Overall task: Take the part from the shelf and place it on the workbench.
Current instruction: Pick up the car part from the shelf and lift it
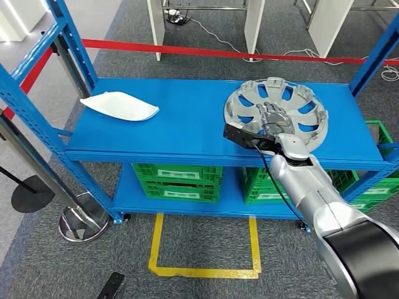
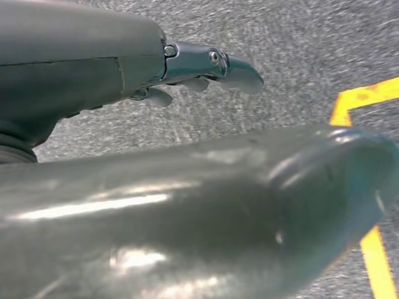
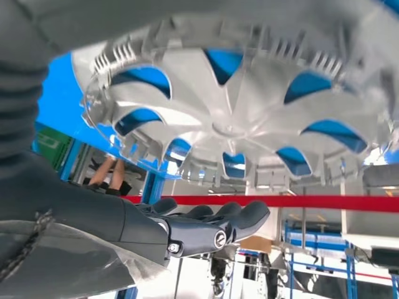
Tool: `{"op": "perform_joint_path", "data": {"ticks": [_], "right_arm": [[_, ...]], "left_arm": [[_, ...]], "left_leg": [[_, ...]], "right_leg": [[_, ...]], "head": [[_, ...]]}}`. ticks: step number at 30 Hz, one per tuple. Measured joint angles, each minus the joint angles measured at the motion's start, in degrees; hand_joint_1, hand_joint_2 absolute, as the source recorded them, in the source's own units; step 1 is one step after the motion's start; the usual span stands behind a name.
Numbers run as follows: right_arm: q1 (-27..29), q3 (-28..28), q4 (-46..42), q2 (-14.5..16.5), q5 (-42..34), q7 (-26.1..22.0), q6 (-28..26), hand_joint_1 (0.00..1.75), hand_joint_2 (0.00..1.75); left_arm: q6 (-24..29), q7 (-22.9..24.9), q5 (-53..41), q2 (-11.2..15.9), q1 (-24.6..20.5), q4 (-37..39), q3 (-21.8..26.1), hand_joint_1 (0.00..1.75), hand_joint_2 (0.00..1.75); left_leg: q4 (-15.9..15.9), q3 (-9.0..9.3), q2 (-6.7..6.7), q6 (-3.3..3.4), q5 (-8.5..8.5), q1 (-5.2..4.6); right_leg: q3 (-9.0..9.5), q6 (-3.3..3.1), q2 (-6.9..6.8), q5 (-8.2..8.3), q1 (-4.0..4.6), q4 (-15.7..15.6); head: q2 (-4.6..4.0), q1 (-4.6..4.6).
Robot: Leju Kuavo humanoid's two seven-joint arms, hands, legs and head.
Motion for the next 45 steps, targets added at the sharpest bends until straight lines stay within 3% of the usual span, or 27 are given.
{"op": "perform_joint_path", "data": {"ticks": [1, 5, 7, 9, 10, 11, 12, 14, 15, 17, 19, 21, 24, 25, 26, 27, 28, 29, 31, 34, 36, 37, 39, 41, 42, 43, 45], "right_arm": [[0.0, 0.0, 0.0, 0.0, 0.1, -0.1, 0.0, 0.0, 1.75], [0.0, 0.0, -0.1, -0.1, 0.6, -0.5, 0.5, 0.0, 1.75], [-0.2, 0.0, -0.1, -0.1, 0.7, -1.2, 1.6, 0.0, 1.75], [-0.3, 0.0, -0.2, -0.1, 0.7, -1.9, 3.1, 0.0, 1.75], [-0.3, 0.0, -0.1, -0.1, 0.7, -2.1, 3.8, 0.0, 1.75], [-0.3, 0.0, -0.1, -0.2, 0.7, -2.2, 4.3, 0.0, 1.75], [-0.4, 0.0, -0.1, -0.2, 0.6, -2.2, 4.8, 0.0, 1.75], [-0.5, 0.0, -0.1, -0.2, 0.6, -2.2, 5.6, 0.0, 1.75], [-0.6, 0.0, -0.1, -0.2, 0.6, -2.2, 5.9, 0.0, 1.75], [-0.6, 0.0, 0.0, -0.2, 0.7, -2.2, 6.3, 0.0, 1.75], [-0.6, 0.0, 0.1, -0.2, 0.7, -2.2, 6.5, 0.0, 1.75], [-0.7, 0.0, 0.2, -0.2, 0.8, -2.2, 6.5, 0.0, 1.75], [-0.7, 0.1, 0.4, -0.2, 0.8, -2.2, 6.7, 0.0, 1.75], [-0.5, 0.1, 0.5, -0.2, 0.8, -2.2, 7.0, 0.0, 1.75], [-0.3, 0.1, 0.6, -0.2, 0.8, -2.2, 7.2, 0.0, 1.75], [-0.2, 0.1, 0.8, -0.2, 0.9, -2.1, 7.3, 0.0, 1.75], [-0.2, 0.1, 0.9, -0.2, 1.0, -2.0, 7.4, 0.0, 1.75], [-0.2, 0.1, 1.0, -0.2, 1.2, -1.8, 7.4, 0.0, 1.75], [-0.4, 0.2, 1.1, -0.2, 1.8, -1.3, 7.4, 0.0, 1.75], [-0.4, 0.4, 1.5, -0.1, 3.0, -0.5, 7.9, 0.0, 1.75], [-0.5, 0.5, 1.9, -0.1, 3.6, 0.0, 8.5, 0.0, 1.75], [-0.6, 0.6, 2.0, 0.0, 3.8, 0.2, 8.8, 0.0, 1.75], [-0.7, 0.6, 2.4, 0.0, 4.3, 0.7, 9.3, 0.0, 1.75], [-0.7, 0.8, 2.7, 0.0, 4.6, 1.1, 9.7, 0.0, 1.75], [-0.7, 0.9, 2.9, 0.0, 4.8, 1.3, 9.8, 0.0, 1.75], [-0.7, 1.0, 3.0, 0.0, 5.0, 1.4, 9.9, 0.0, 1.75], [-1.0, 1.2, 3.2, 0.0, 5.4, 2.1, 10.4, 0.0, 1.75]], "left_arm": [[0.0, 0.0, 0.0, 0.0, 0.0, 0.0, 0.0, 0.0, 0.0], [0.3, 0.0, 0.2, -0.1, 0.0, 0.0, 0.0, 0.0, 0.0], [0.6, 0.0, 0.2, -0.1, -0.1, 0.0, 0.1, 0.0, 0.0], [0.8, 0.0, 0.2, -0.1, -0.1, 0.0, 0.2, 0.0, 0.0], [0.8, 0.0, 0.2, -0.1, -0.1, 0.0, 0.3, 0.0, 0.0], [0.9, 0.0, 0.2, -0.1, 0.0, 0.0, 0.3, 0.0, 0.0], [0.9, 0.0, 0.2, -0.1, 0.0, 0.0, 0.4, 0.0, 0.0], [0.9, 0.0, 0.2, -0.1, 0.0, 0.0, 0.5, 0.0, 0.0], [0.9, 0.0, 0.1, -0.1, 0.0, 0.0, 0.5, 0.0, 0.0], [1.0, 0.0, 0.0, -0.1, -0.1, 0.0, 0.6, 0.0, 0.0], [1.0, 0.0, 0.0, -0.1, -0.1, 0.0, 0.7, 0.0, 0.0], [1.0, 0.0, 0.1, -0.2, 0.0, 0.0, 0.9, 0.0, 0.0], [1.0, 0.0, 0.1, -0.3, -0.1, 0.0, 1.0, 0.0, 0.0], [1.0, 0.0, 0.1, -0.4, -0.1, 0.0, 1.0, 0.0, 0.0], [1.0, 0.1, 0.1, -0.4, -0.1, 0.0, 1.0, 0.0, 0.0], [1.0, 0.1, 0.0, -0.4, 0.0, 0.0, 1.0, 0.0, 0.0], [1.0, 0.2, 0.0, -0.4, 0.0, 0.0, 1.0, 0.0, 0.0], [1.0, 0.2, 0.0, -0.5, 0.0, 0.0, 1.1, 0.0, 0.0], [1.0, 0.3, -0.2, -0.5, 0.0, 0.0, 1.1, 0.0, 0.0], [1.0, 0.4, -0.6, -0.6, 0.0, 0.0, 1.1, 0.0, 0.0], [1.0, 0.5, -0.7, -0.6, 0.0, 0.0, 1.1, 0.0, 0.0], [1.0, 0.5, -0.8, -0.6, 0.0, 0.0, 1.1, 0.0, 0.0], [1.0, 0.5, -0.9, -0.6, -0.1, 0.0, 1.1, 0.0, 0.0], [1.0, 0.5, -1.1, -0.6, -0.1, 0.0, 1.1, 0.0, 0.0], [1.0, 0.5, -1.1, -0.6, -0.1, 0.0, 1.1, 0.0, 0.0], [1.0, 0.5, -1.1, -0.7, -0.1, 0.0, 1.1, 0.0, 0.0], [0.9, 0.5, -1.3, -0.7, -0.1, 0.0, 1.1, 0.0, 0.0]], "left_leg": [[0.2, -0.04, -0.01, -0.31, -0.15, -0.06], [1.1, -0.29, 0.02, -1.35, -0.93, -0.06], [5.6, -2.23, 0.08, -1.88, -3.52, 0.05], [13.1, -5.9, 0.1, -2.16, -6.53, 0.15], [15.6, -7.26, 0.1, -2.19, -6.98, 0.16], [16.2, -7.8, 0.1, -2.13, -6.37, 0.16], [14.6, -7.28, 0.1, -1.96, -4.71, 0.15], [7.4, -4.25, 0.09, -1.34, -0.47, 0.04], [4.2, -2.86, 0.09, -1.02, 0.83, -0.1], [1.0, -1.62, 0.09, -0.63, 1.13, -0.37], [0.1, -1.39, 0.11, -0.33, 1.06, -0.36], [-0.5, -1.0, 0.16, 0.17, 1.38, -0.12], [-0.8, -0.8, 0.22, 0.58, 1.51, 0.01], [-0.7, -0.79, 0.23, 0.62, 1.49, 0.01], [-0.7, -0.75, 0.21, 0.65, 1.46, 0.02], [-0.7, -0.7, 0.18, 0.64, 1.4, 0.03], [-0.6, -0.59, 0.14, 0.57, 1.3, 0.05], [-0.5, -0.51, 0.1, 0.4, 1.15, 0.05], [-0.2, -0.62, 0.06, -0.11, 0.81, -0.16], [0.0, -0.77, 0.06, -0.72, 0.7, -0.33], [1.2, -1.2, 0.1, -1.28, -0.37, -0.23], [3.3, -2.03, 0.12, -1.58, -1.68, -0.16], [10.4, -5.14, 0.15, -2.0, -5.18, -0.03], [15.9, -7.86, 0.15, -2.1, -6.66, 0.01], [15.9, -8.01, 0.15, -2.02, -5.85, 0.01], [13.5, -7.06, 0.15, -1.86, -4.02, 0.0], [6.1, -3.74, 0.15, -1.29, -0.01, -0.09]], "right_leg": [[0.79, -0.32, 0.01, 0.05, 0.12, -1.3], [1.34, -2.14, 0.1, -0.4, 0.11, -1.9], [1.71, -2.78, 0.08, -0.46, -0.06, -2.1], [1.84, -3.06, 0.12, -0.59, 0.02, -2.1], [1.89, -3.11, 0.15, -0.64, 0.08, -2.1], [1.95, -3.13, 0.2, -0.67, 0.12, -2.1], [2.04, -3.11, 0.24, -0.71, 0.16, -2.1], [2.28, -2.99, 0.31, -0.82, 0.22, -2.1], [2.27, -2.82, 0.33, -0.86, 0.3, -2.1], [1.93, -2.27, 0.38, -0.75, 0.36, -2.1], [1.66, -1.55, 0.39, -0.67, 0.31, -2.3], [0.89, -0.94, 0.33, -1.81, 0.26, -0.8], [-3.91, -0.35, 0.28, -6.37, 0.17, 9.0], [-5.66, -0.21, 0.27, -7.25, 0.14, 12.2], [-6.6, -0.11, 0.26, -7.08, 0.12, 13.7], [-6.47, -0.07, 0.23, -5.91, 0.09, 13.0], [-5.17, -0.08, 0.17, -3.8, 0.05, 9.9], [-3.25, -0.14, 0.07, -1.76, 0.02, 5.8], [0.21, -0.56, -0.02, 0.19, 0.09, -0.8], [1.15, -1.59, 0.05, -0.02, 0.24, -2.2], [1.25, -2.25, 0.02, 0.01, 0.08, -2.3], [1.33, -2.53, 0.0, 0.02, -0.03, -2.3], [1.48, -2.92, 0.01, -0.06, -0.04, -2.3], [1.6, -3.02, 0.04, -0.17, 0.01, -2.3], [1.69, -3.01, 0.06, -0.23, 0.03, -2.3], [1.84, -2.95, 0.1, -0.31, 0.05, -2.3], [2.13, -2.68, 0.16, -0.52, 0.16, -2.3]], "head": [[0.0, -0.03], [0.0, -0.1], [0.0, -0.4], [0.0, -0.58], [0.0, -0.57], [0.0, -0.58], [0.0, -0.58], [0.0, -0.56], [0.0, -0.54], [0.0, -0.53], [0.0, -0.56], [0.0, -0.44], [0.0, -0.28], [0.0, -0.28], [0.0, -0.27], [0.0, -0.25], [0.0, -0.24], [0.0, -0.23], [0.0, -0.26], [0.0, -0.31], [0.0, -0.39], [0.0, -0.46], [0.0, -0.62], [0.0, -0.6], [0.0, -0.6], [0.0, -0.6], [0.0, -0.59]]}}
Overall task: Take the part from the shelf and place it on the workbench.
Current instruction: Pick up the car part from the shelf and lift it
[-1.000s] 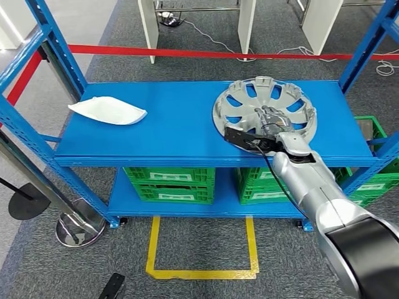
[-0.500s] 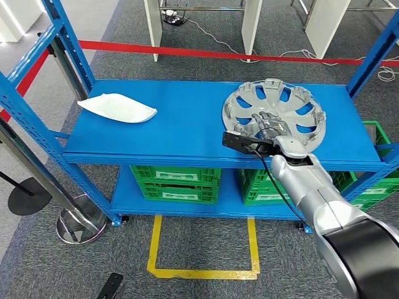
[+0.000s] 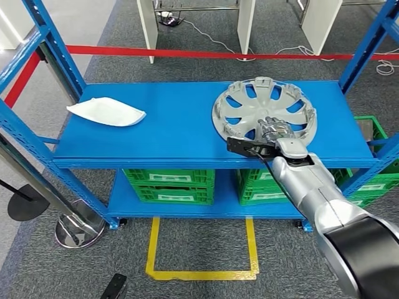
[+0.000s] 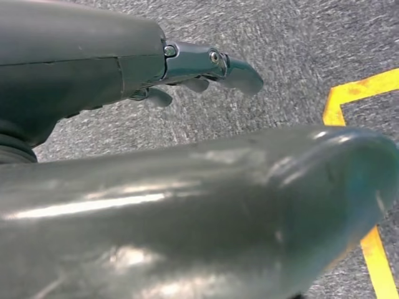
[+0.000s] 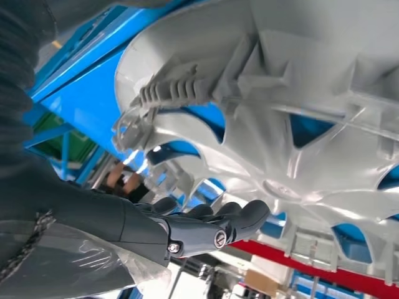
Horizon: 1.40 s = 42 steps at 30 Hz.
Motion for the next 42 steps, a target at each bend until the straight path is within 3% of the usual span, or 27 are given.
{"op": "perform_joint_path", "data": {"ticks": [2, 6, 8, 10, 11, 12, 13, 15, 17, 20, 22, 23, 25, 27, 28, 29, 31, 32, 33, 37, 39, 41, 42], "right_arm": [[-0.6, 0.0, 0.3, 0.0, 0.4, 0.9, 0.8, 0.0, 1.75], [-1.3, 0.1, 0.9, -0.1, 0.8, 1.9, 1.8, 0.0, 1.75], [-1.9, 0.2, 1.2, -0.2, 1.0, 3.2, 2.2, 0.0, 1.75], [-2.4, 0.2, 1.6, -0.2, 1.1, 4.5, 2.5, 0.0, 1.75], [-2.4, 0.2, 1.9, -0.2, 1.1, 5.1, 2.7, 0.0, 1.75], [-2.5, 0.2, 2.1, -0.2, 1.2, 5.5, 2.8, 0.0, 1.75], [-2.6, 0.2, 2.2, -0.2, 1.2, 5.8, 2.9, 0.0, 1.75], [-2.9, 0.2, 2.3, -0.2, 1.3, 6.1, 3.0, 0.0, 1.75], [-3.3, 0.2, 2.4, -0.2, 1.3, 6.2, 3.1, 0.0, 1.75], [-3.5, 0.2, 2.7, -0.1, 1.5, 6.2, 3.2, 0.0, 1.75], [-3.7, 0.2, 2.8, -0.1, 1.8, 6.2, 3.4, 0.0, 1.75], [-3.8, 0.2, 2.9, 0.0, 1.9, 6.2, 3.6, 0.0, 1.75], [-3.7, 0.2, 3.0, 0.1, 2.1, 6.2, 3.9, 0.0, 1.75], [-3.4, 0.2, 3.3, 0.1, 2.2, 6.2, 4.0, 0.0, 1.75], [-3.2, 0.2, 3.4, 0.1, 2.2, 6.2, 4.0, 0.0, 1.75], [-3.1, 0.2, 3.5, 0.2, 2.2, 6.2, 4.0, 0.0, 1.75], [-3.0, 0.2, 3.6, 0.3, 2.1, 6.0, 4.1, 0.0, 1.75], [-3.0, 0.2, 3.6, 0.3, 2.0, 5.7, 4.3, 0.0, 1.75], [-2.9, 0.1, 3.7, 0.4, 1.9, 5.4, 4.5, 0.0, 1.75], [-2.3, -0.1, 3.8, 0.7, 1.6, 4.9, 4.9, 0.0, 1.75], [-2.1, -0.2, 3.9, 0.8, 1.7, 4.9, 4.9, 0.0, 1.75], [-1.4, -0.2, 4.1, 0.8, 1.6, 4.9, 4.9, 0.0, 1.75], [-0.9, -0.2, 4.2, 0.9, 1.6, 4.8, 4.9, 0.0, 1.75]], "left_arm": [[0.0, 0.0, -0.2, 0.0, -0.1, 0.0, 0.0, 0.0, 0.0], [0.0, 0.0, -0.5, -0.2, 0.0, 0.0, 0.0, 0.0, 0.0], [0.0, 0.0, -0.6, -0.4, -0.1, 0.0, 0.0, 0.0, 0.0], [0.0, 0.1, -0.8, -0.5, -0.2, 0.0, 0.0, 0.0, 0.0], [0.0, 0.1, -0.9, -0.5, -0.2, 0.0, 0.0, 0.0, 0.0], [0.0, 0.1, -1.0, -0.6, -0.2, 0.0, 0.0, 0.0, 0.0], [0.0, 0.2, -1.0, -0.6, -0.1, 0.0, 0.0, 0.0, 0.0], [0.0, 0.2, -1.1, -0.6, -0.2, 0.0, 0.0, 0.0, 0.0], [0.1, 0.2, -1.1, -0.7, -0.3, 0.0, 0.0, 0.0, 0.0], [0.1, 0.3, -1.1, -0.7, -0.3, 0.0, 0.0, 0.0, 0.0], [0.1, 0.3, -1.2, -0.7, -0.2, 0.0, 0.0, 0.0, 0.0], [0.1, 0.3, -1.2, -0.7, -0.3, 0.0, 0.0, 0.0, 0.0], [0.1, 0.3, -1.4, -0.7, -0.3, 0.0, 0.0, 0.0, 0.0], [0.1, 0.3, -1.4, -0.7, -0.3, 0.0, 0.0, 0.0, 0.0], [0.1, 0.3, -1.5, -0.7, -0.2, 0.0, 0.0, 0.0, 0.0], [0.1, 0.3, -1.5, -0.7, -0.2, 0.0, 0.0, 0.0, 0.0], [0.1, 0.3, -1.5, -0.7, -0.2, 0.0, 0.0, 0.0, 0.0], [0.2, 0.3, -1.5, -0.7, -0.3, 0.0, 0.0, 0.0, 0.0], [0.2, 0.3, -1.5, -0.7, -0.3, 0.0, 0.0, 0.0, 0.0], [0.4, 0.3, -1.5, -0.8, -0.2, 0.0, 0.0, 0.0, 0.0], [0.5, 0.3, -1.5, -0.9, -0.3, 0.0, 0.0, 0.0, 0.0], [0.5, 0.3, -1.6, -1.0, -0.2, 0.0, 0.0, 0.0, 0.0], [0.5, 0.3, -1.6, -1.0, -0.1, 0.0, 0.0, 0.0, 0.0]], "left_leg": [[-4.9, 2.07, -0.01, 0.46, 1.34, -0.18], [-6.0, 2.42, 0.01, 1.14, 1.24, -0.08], [-6.4, 2.58, 0.08, 1.73, 1.45, 0.13], [-6.3, 2.55, 0.1, 2.0, 1.42, 0.11], [-6.3, 2.57, 0.08, 2.03, 1.4, 0.11], [-6.3, 2.59, 0.03, 2.05, 1.38, 0.11], [-6.3, 2.64, -0.02, 2.04, 1.36, 0.11], [-6.2, 2.77, -0.07, 1.82, 1.22, 0.09], [-6.0, 2.62, -0.07, 1.35, 1.12, -0.13], [-5.9, 2.38, -0.09, 0.59, 1.26, -0.28], [-4.5, 1.87, -0.06, -0.01, 0.09, -0.23], [-2.4, 0.97, -0.03, -0.34, -1.28, -0.16], [4.9, -2.25, 0.01, -0.8, -4.71, -0.01], [10.0, -4.68, 0.01, -0.9, -5.92, 0.04], [9.5, -4.55, 0.01, -0.79, -4.95, 0.04], [7.0, -3.43, 0.01, -0.57, -3.08, 0.02], [-0.7, 0.08, 0.02, 0.13, 0.63, -0.15], [-3.7, 1.45, 0.03, 0.45, 1.47, -0.26], [-5.3, 2.16, 0.02, 0.66, 1.62, -0.36], [-6.5, 2.57, 0.02, 1.45, 1.61, -0.21], [-6.9, 2.77, 0.08, 1.9, 1.85, -0.01], [-6.8, 2.76, 0.05, 2.04, 1.83, -0.01], [-6.8, 2.77, 0.01, 2.06, 1.81, -0.01]], "right_leg": [[-0.1, 0.47, 0.07, -0.06, 0.15, 0.1], [-0.79, 1.6, 0.05, -0.53, 0.05, 0.5], [-2.94, 2.06, 0.02, -2.99, -0.02, 4.7], [-6.52, 2.3, 0.0, -6.2, -0.02, 12.4], [-7.96, 2.36, -0.01, -6.95, -0.02, 15.3], [-8.48, 2.36, -0.01, -6.65, -0.02, 16.1], [-7.93, 2.3, -0.02, -5.35, -0.02, 14.7], [-4.32, 2.08, -0.08, -1.59, -0.01, 7.2], [-1.08, 1.8, -0.09, 0.17, 0.08, 1.1], [-0.39, 1.09, -0.07, 0.14, 0.17, 0.0], [-0.24, 0.41, -0.13, 0.24, -0.06, -0.2], [-0.14, 0.12, -0.15, 0.29, -0.19, -0.3], [-0.1, -0.18, -0.13, 0.26, -0.18, -0.3], [-0.06, -0.21, -0.11, 0.24, -0.12, -0.3], [-0.03, -0.21, -0.11, 0.23, -0.09, -0.3], [0.04, -0.2, -0.1, 0.22, -0.05, -0.3], [0.12, -0.04, -0.09, 0.15, 0.11, -0.3], [0.05, 0.15, -0.07, 0.14, 0.21, -0.2], [-0.06, 0.38, -0.07, 0.16, 0.29, -0.2], [-0.81, 1.56, -0.14, -0.52, 0.23, 0.5], [-3.29, 2.02, -0.14, -3.33, 0.1, 5.5], [-6.88, 2.34, -0.15, -6.36, 0.03, 13.0], [-8.08, 2.43, -0.15, -6.75, 0.01, 15.3]], "head": [[0.0, 0.06], [0.0, 0.11], [0.0, 0.22], [0.0, 0.31], [0.0, 0.32], [0.0, 0.36], [0.0, 0.38], [0.0, 0.36], [0.0, 0.33], [0.0, 0.31], [0.0, 0.13], [0.0, 0.0], [0.0, -0.25], [0.0, -0.24], [0.0, -0.24], [0.0, -0.23], [0.0, -0.22], [0.0, -0.22], [0.0, -0.18], [0.0, -0.07], [0.0, 0.08], [0.0, 0.16], [0.0, 0.16]]}}
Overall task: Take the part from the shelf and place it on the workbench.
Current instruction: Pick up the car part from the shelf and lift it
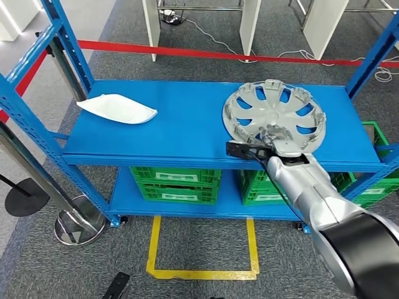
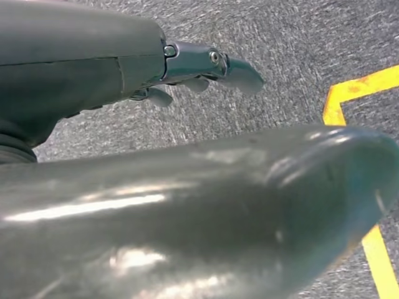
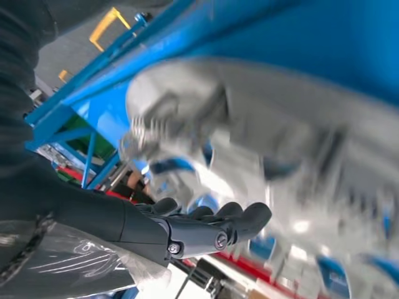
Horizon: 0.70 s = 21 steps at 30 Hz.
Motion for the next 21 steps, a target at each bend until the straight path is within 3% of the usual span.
{"op": "perform_joint_path", "data": {"ticks": [1, 2, 4, 5, 6, 8, 9, 12, 15, 16, 17, 18, 21], "right_arm": [[0.4, 0.0, 0.1, 0.0, 0.0, 0.0, 0.0, 0.0, 1.75], [0.7, 0.0, 0.2, 0.0, 0.0, -0.1, 0.0, 0.0, 1.75], [0.8, 0.0, 0.2, 0.0, 0.0, -0.4, -0.1, 0.05, 1.75], [0.7, 0.0, 0.2, 0.0, 0.0, -0.5, -0.1, 0.26, 1.75], [0.7, -0.1, 0.2, 0.0, 0.0, -0.7, -0.1, 0.69, 1.75], [0.8, -0.1, 0.2, 0.1, -0.2, -1.0, 0.1, 1.52, 1.75], [0.9, -0.2, 0.3, 0.1, -0.3, -1.3, 0.4, 1.75, 1.75], [1.0, -0.7, 0.3, 0.1, -0.4, -2.0, 0.7, 1.75, 1.75], [1.0, -1.0, 0.3, 0.4, -0.4, -2.1, 0.6, 1.75, 1.75], [1.0, -1.0, 0.3, 0.4, -0.4, -2.1, 0.6, 1.75, 1.75], [1.0, -1.0, 0.3, 0.4, -0.4, -2.1, 0.7, 1.75, 1.75], [0.9, -1.0, 0.3, 0.4, -0.4, -2.1, 0.7, 1.75, 1.75], [0.8, -1.1, 0.3, 0.5, -0.5, -2.2, 0.8, 1.75, 1.75]], "left_arm": [[0.0, 0.0, 0.0, 0.0, 0.1, 0.0, 0.0, 0.0, 0.0], [0.1, 0.0, 0.0, 0.0, 0.1, 0.0, 0.0, 0.0, 0.0], [0.1, 0.0, 0.0, 0.0, 0.2, 0.0, 0.0, 0.0, 0.0], [0.1, 0.0, 0.0, 0.0, 0.1, 0.0, 0.0, 0.0, 0.0], [0.1, 0.0, 0.0, 0.0, 0.1, 0.0, 0.0, 0.0, 0.0], [0.2, 0.0, 0.0, 0.0, 0.1, 0.0, 0.0, 0.0, 0.0], [0.2, 0.0, 0.0, 0.0, 0.1, 0.0, 0.0, 0.0, 0.0], [0.3, 0.0, 0.0, 0.0, 0.2, 0.0, 0.0, 0.0, 0.0], [0.3, 0.0, -0.1, 0.1, 0.2, 0.0, 0.0, 0.0, 0.0], [0.3, 0.0, -0.1, 0.1, 0.3, 0.0, 0.0, 0.0, 0.0], [0.3, 0.0, -0.1, 0.1, 0.3, 0.0, 0.0, 0.0, 0.0], [0.3, 0.0, -0.1, 0.1, 0.4, 0.0, 0.0, 0.0, 0.0], [0.3, -0.1, -0.1, 0.1, 0.3, 0.0, 0.0, 0.0, 0.0]], "left_leg": [[0.0, 0.02, -0.05, 0.0, -0.03, 0.0], [0.1, 0.05, -0.09, -0.06, -0.08, 0.01], [0.3, 0.06, -0.11, -0.37, -0.31, 0.0], [0.5, -0.02, -0.11, -0.58, -0.46, -0.13], [0.7, -0.12, -0.1, -0.79, -0.56, -0.24], [0.9, -0.29, -0.08, -1.17, -0.55, -0.43], [0.9, -0.29, -0.08, -1.36, -0.52, -0.4], [2.9, -1.08, -0.05, -2.23, -2.23, -0.27], [13.1, -5.49, 0.01, -2.93, -7.31, -0.04], [16.0, -6.77, 0.01, -3.0, -8.14, 0.0], [16.9, -7.17, 0.01, -2.96, -7.88, -0.01], [15.5, -6.49, 0.01, -2.82, -6.54, -0.01], [4.5, -1.3, -0.02, -2.04, -1.56, -0.17]], "right_leg": [[-0.27, 0.03, -0.01, 0.63, -0.01, 0.2], [0.63, 0.0, -0.02, 2.31, -0.03, -2.0], [4.26, -0.13, -0.08, 6.0, -0.04, -9.7], [6.01, -0.2, -0.1, 6.94, 0.01, -12.8], [7.0, -0.4, -0.07, 7.22, 0.05, -14.6], [7.51, -0.91, 0.0, 6.95, 0.19, -15.1], [7.42, -1.29, 0.02, 7.02, 0.19, -15.2], [7.61, -2.29, -0.08, 7.17, -0.09, -15.4], [7.75, -2.8, -0.06, 7.13, -0.1, -15.4], [7.8, -2.82, -0.06, 7.11, -0.05, -15.4], [7.88, -2.84, -0.05, 7.08, -0.01, -15.4], [7.98, -2.84, -0.04, 7.06, 0.02, -15.4], [8.17, -2.54, -0.01, 6.94, 0.21, -15.3]], "head": [[0.0, 0.03], [0.0, 0.02], [0.0, 0.02], [0.0, 0.03], [0.0, -0.01], [0.0, -0.06], [0.0, -0.07], [0.0, -0.26], [0.0, -0.55], [0.0, -0.53], [0.0, -0.54], [0.0, -0.54], [0.0, -0.52]]}}
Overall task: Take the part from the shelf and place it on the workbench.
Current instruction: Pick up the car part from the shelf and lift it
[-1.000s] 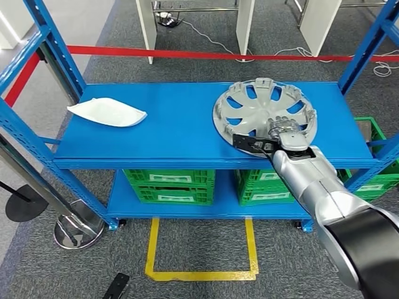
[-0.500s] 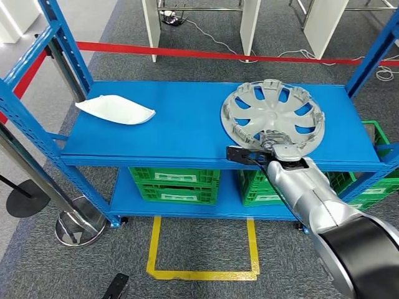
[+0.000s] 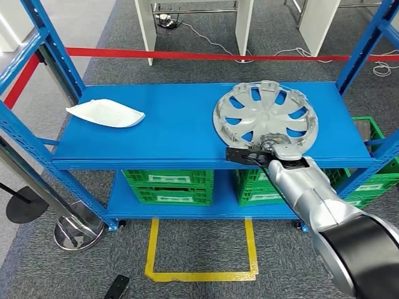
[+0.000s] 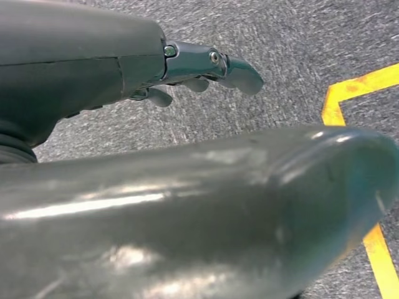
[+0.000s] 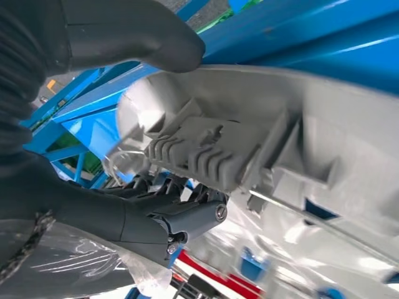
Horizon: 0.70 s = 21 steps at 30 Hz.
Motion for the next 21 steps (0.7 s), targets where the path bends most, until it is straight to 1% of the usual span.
{"op": "perform_joint_path", "data": {"ticks": [1, 2, 4, 5, 6, 7, 9, 10, 11, 12, 13, 14, 15, 16, 17, 18, 19, 20, 21], "right_arm": [[0.0, -0.1, 0.0, 0.0, 0.0, 0.0, 0.0, 1.75, 1.75], [0.0, -0.1, 0.0, 0.0, 0.0, 0.0, 0.0, 1.75, 1.75], [0.0, -0.3, 0.0, 0.0, 0.0, -0.1, -0.1, 1.75, 1.75], [0.0, -0.3, 0.0, 0.0, 0.0, -0.1, -0.1, 1.75, 1.75], [0.0, -0.4, 0.0, 0.0, 0.0, -0.2, -0.1, 1.75, 1.75], [-0.1, -0.4, 0.0, 0.0, 0.0, -0.3, -0.1, 1.75, 1.75], [0.0, -0.4, 0.1, 0.0, 0.0, -0.5, -0.1, 1.75, 1.75], [0.1, -0.4, 0.1, 0.0, 0.0, -0.5, -0.1, 1.75, 1.75], [0.2, -0.4, 0.1, 0.0, 0.0, -0.6, -0.1, 1.75, 1.75], [0.2, -0.4, 0.1, 0.0, 0.1, -0.6, -0.1, 1.75, 1.75], [0.2, -0.4, 0.1, 0.0, 0.1, -0.6, -0.1, 1.75, 1.75], [0.0, -0.4, 0.1, 0.0, 0.1, -0.6, -0.1, 1.75, 1.75], [-0.2, -0.4, 0.1, 0.0, 0.2, -0.7, -0.1, 1.67, 1.75], [-0.3, -0.4, 0.1, 0.0, 0.2, -0.7, 0.0, 1.34, 1.75], [-0.5, -0.4, 0.1, 0.0, 0.1, -0.8, 0.2, 0.92, 1.75], [-0.7, -0.4, 0.1, 0.0, 0.0, -0.9, 0.6, 0.49, 1.75], [-0.9, -0.5, 0.1, 0.0, -0.1, -0.9, 1.1, 0.14, 1.75], [-1.2, -0.6, 0.1, 0.1, -0.2, -1.0, 1.9, 0.03, 1.75], [-1.4, -0.7, 0.2, 0.1, -0.3, -1.2, 2.7, 0.03, 1.75]], "left_arm": [[0.0, 0.0, 0.0, 0.0, 0.0, 0.0, 0.0, 0.0, 0.0], [0.0, 0.0, 0.0, 0.0, 0.0, 0.0, 0.0, 0.0, 0.0], [0.0, -0.1, 0.0, 0.0, 0.0, 0.0, 0.0, 0.0, 0.0], [0.0, -0.1, 0.0, 0.0, 0.1, 0.0, 0.0, 0.0, 0.0], [0.0, -0.1, 0.0, 0.0, 0.0, 0.0, 0.1, 0.0, 0.0], [0.0, -0.1, 0.0, 0.0, 0.0, 0.0, 0.1, 0.0, 0.0], [0.0, -0.1, 0.0, 0.0, -0.1, 0.0, 0.1, 0.0, 0.0], [0.0, -0.1, 0.0, 0.0, -0.1, 0.0, 0.1, 0.0, 0.0], [0.1, -0.1, 0.0, 0.0, -0.1, 0.0, 0.1, 0.0, 0.0], [0.1, -0.1, 0.0, 0.0, -0.1, 0.0, 0.1, 0.0, 0.0], [0.1, -0.1, 0.0, 0.0, -0.1, 0.0, 0.1, 0.0, 0.0], [0.1, -0.1, 0.0, 0.0, -0.1, 0.0, 0.1, 0.0, 0.0], [0.1, -0.1, 0.0, 0.0, -0.1, 0.0, 0.2, 0.0, 0.0], [0.1, -0.1, 0.0, 0.0, -0.1, 0.0, 0.2, 0.0, 0.0], [0.2, -0.1, 0.0, 0.0, -0.2, 0.0, 0.2, 0.0, 0.0], [0.2, -0.1, 0.0, 0.1, -0.2, 0.0, 0.2, 0.0, 0.0], [0.2, -0.1, 0.0, 0.1, -0.2, 0.0, 0.2, 0.0, 0.0], [0.2, -0.1, -0.1, 0.1, -0.3, 0.0, 0.2, 0.0, 0.0], [0.2, -0.1, -0.1, 0.1, -0.3, 0.0, 0.2, 0.0, 0.0]], "left_leg": [[-2.4, 1.04, -0.02, 0.21, 0.59, -0.1], [-3.4, 1.43, -0.04, 0.4, 0.6, -0.2], [-3.8, 1.38, -0.04, 0.89, 0.81, -0.19], [-4.0, 1.45, -0.02, 1.22, 0.99, -0.09], [-4.3, 1.51, 0.02, 1.55, 1.2, 0.03], [-4.5, 1.55, 0.08, 1.81, 1.36, 0.15], [-4.4, 1.42, 0.19, 1.98, 1.42, 0.14], [-4.4, 1.39, 0.23, 2.0, 1.42, 0.14], [-4.4, 1.38, 0.24, 2.0, 1.4, 0.14], [-4.3, 1.41, 0.22, 1.98, 1.36, 0.17], [-4.3, 1.47, 0.18, 1.91, 1.27, 0.21], [-4.1, 1.49, 0.13, 1.74, 1.14, 0.24], [-3.9, 1.37, 0.06, 1.49, 0.97, 0.14], [-3.6, 1.17, -0.01, 1.2, 0.88, 0.03], [-3.4, 0.95, -0.05, 0.93, 0.87, -0.09], [-3.3, 0.78, -0.08, 0.69, 0.92, -0.18], [-3.3, 0.75, -0.1, 0.47, 0.95, -0.15], [-3.1, 0.7, -0.08, 0.2, 0.65, -0.11], [-2.1, 0.37, -0.06, -0.1, -0.14, -0.07]], "right_leg": [[-0.1, 0.25, -0.01, 0.02, 0.08, 0.0], [-0.24, 0.53, -0.02, 0.08, 0.13, 0.0], [-0.44, 1.18, -0.03, 0.14, 0.07, -0.1], [-0.7, 1.48, -0.02, -0.17, 0.01, 0.2], [-1.34, 1.75, -0.01, -1.03, -0.03, 1.3], [-2.55, 1.98, 0.0, -2.47, -0.09, 3.7], [-6.18, 2.33, 0.0, -6.03, -0.16, 11.5], [-7.8, 2.48, -0.01, -7.06, -0.2, 14.8], [-8.6, 2.59, -0.02, -7.06, -0.24, 16.3], [-8.26, 2.64, -0.04, -5.9, -0.3, 15.5], [-6.89, 2.66, -0.06, -3.96, -0.36, 12.5], [-5.02, 2.66, -0.09, -1.98, -0.43, 8.5], [-3.08, 2.63, -0.1, -0.64, -0.43, 4.7], [-1.74, 2.42, -0.08, 0.02, -0.43, 2.1], [-1.08, 2.17, -0.04, 0.04, -0.38, 0.8], [-0.87, 1.81, 0.02, -0.15, -0.29, 0.6], [-0.92, 1.39, 0.04, -0.16, -0.33, 0.6], [-0.84, 1.05, 0.01, -0.15, -0.39, 0.5], [-0.69, 0.66, -0.07, -0.13, -0.5, 0.5]], "head": [[0.0, 0.03], [0.0, 0.04], [0.0, 0.06], [0.0, 0.08], [0.0, 0.21], [0.0, 0.29], [0.0, 0.47], [0.0, 0.46], [0.0, 0.47], [0.0, 0.47], [0.0, 0.47], [0.0, 0.49], [0.0, 0.52], [0.0, 0.5], [0.0, 0.5], [0.0, 0.48], [0.0, 0.46], [0.0, 0.46], [0.0, 0.38]]}}
